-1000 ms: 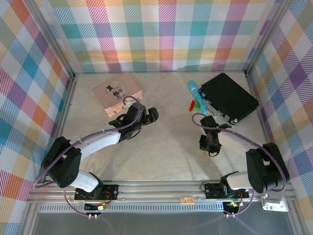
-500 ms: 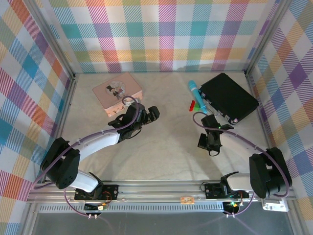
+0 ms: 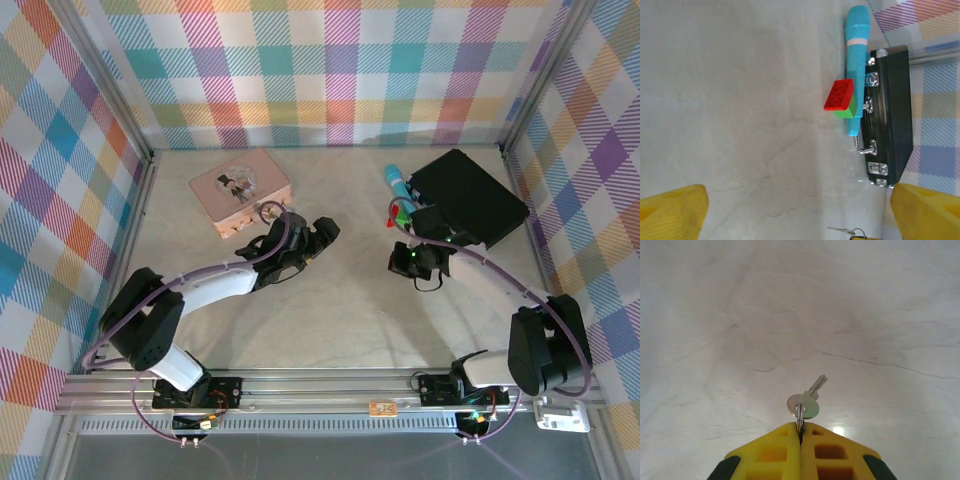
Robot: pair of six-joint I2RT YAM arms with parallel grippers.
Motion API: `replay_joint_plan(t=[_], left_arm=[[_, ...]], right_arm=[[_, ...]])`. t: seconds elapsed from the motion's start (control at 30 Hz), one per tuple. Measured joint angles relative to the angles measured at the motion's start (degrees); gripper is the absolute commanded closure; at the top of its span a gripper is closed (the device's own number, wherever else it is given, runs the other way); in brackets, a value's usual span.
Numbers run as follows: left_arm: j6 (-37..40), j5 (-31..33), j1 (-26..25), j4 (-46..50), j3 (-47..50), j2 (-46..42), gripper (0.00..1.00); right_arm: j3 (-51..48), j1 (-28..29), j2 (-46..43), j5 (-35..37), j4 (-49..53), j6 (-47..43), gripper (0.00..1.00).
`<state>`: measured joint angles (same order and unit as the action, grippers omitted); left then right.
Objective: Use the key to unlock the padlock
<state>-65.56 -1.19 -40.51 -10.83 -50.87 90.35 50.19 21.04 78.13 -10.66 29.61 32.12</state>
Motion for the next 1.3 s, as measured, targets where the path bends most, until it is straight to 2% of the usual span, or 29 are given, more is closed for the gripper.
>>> replay_joint_plan(t=[0.3,0.6,0.8,1.03,1.3], left_arm=[[-19.91,-6.54,-1.75,-8.26,-2.62,8.2,0.17],[-36.28,-11.23,-3.78,-21.42,-4.48,17.66,0.35],[-42.18,-11.63,-4.98,-26.23,-4.5,19.96,0.43],[-46.36,-11.21,-5.01,-31.21,-3.17,20.04,0.6],[-47.23,-11.1,-5.01,-34.14,-2.78,20.79,0.64]], right_arm=[[3.5,0.0,3.56,-10.91,-6.25,-0.04,1.0],[4.37,0.13,5.38,-16.26,-10.19,-0.96,1.0],[4.55,0.52,5.73,-17.09,-10.69,-1.53,1.0],[4.55,0.76,5.73,-17.81,-10.71,-1.53,1.0],[4.52,0.76,5.73,-17.97,-10.67,-1.53,1.0]])
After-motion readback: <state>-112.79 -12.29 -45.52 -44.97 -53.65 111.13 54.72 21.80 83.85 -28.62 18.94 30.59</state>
